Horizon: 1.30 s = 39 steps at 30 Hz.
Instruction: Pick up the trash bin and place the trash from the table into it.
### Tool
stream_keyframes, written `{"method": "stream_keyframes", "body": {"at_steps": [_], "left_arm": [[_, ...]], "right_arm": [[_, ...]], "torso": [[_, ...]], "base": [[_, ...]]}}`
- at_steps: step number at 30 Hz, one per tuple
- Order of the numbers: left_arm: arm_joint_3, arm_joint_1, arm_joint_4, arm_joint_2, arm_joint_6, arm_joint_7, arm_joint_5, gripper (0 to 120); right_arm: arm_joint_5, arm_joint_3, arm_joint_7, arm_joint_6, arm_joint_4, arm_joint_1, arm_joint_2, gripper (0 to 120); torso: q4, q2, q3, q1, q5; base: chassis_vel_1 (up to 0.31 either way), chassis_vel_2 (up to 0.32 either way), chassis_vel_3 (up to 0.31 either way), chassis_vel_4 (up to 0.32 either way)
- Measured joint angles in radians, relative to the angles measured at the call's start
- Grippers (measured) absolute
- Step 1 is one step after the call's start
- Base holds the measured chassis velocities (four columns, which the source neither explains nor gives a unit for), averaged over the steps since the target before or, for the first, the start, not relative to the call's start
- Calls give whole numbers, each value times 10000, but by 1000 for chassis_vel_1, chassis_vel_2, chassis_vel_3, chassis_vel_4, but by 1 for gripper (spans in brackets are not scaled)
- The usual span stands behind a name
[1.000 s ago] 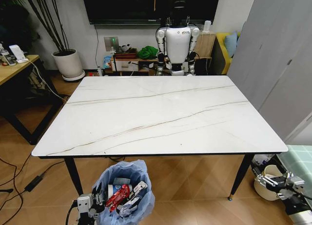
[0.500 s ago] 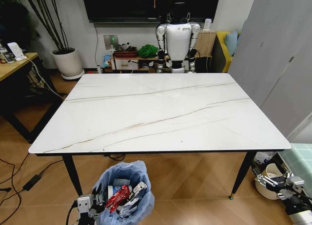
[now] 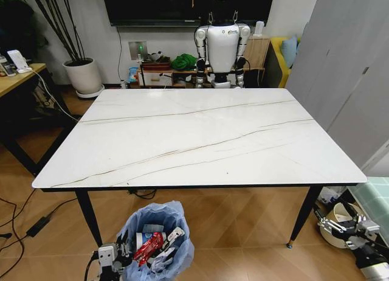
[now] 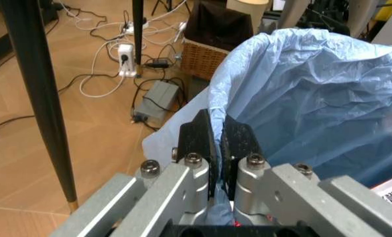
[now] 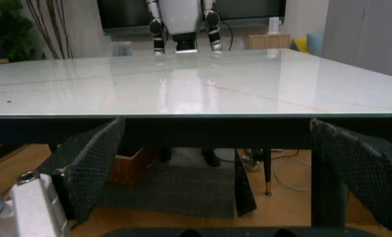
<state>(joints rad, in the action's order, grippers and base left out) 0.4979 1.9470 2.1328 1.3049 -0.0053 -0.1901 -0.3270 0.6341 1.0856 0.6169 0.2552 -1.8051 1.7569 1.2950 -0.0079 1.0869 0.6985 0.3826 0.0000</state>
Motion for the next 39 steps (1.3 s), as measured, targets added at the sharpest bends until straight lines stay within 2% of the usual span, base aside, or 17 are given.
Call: {"method": "stream_keyframes", "body": {"at_steps": [22,39], "left_arm": [[-9,-48,-18,23,16,0,-243,0],[-4,-213,-51,-40,336,1,-1274,0]], "right_arm": [[0,0,0,0,0,0,0,100],[0,0,0,0,0,0,0,100]], "torso": [[0,-1035,-577,-458,0],[0,-1817,-1012,-803,-1]], "base": [[0,0,0,0],[0,0,0,0]]}}
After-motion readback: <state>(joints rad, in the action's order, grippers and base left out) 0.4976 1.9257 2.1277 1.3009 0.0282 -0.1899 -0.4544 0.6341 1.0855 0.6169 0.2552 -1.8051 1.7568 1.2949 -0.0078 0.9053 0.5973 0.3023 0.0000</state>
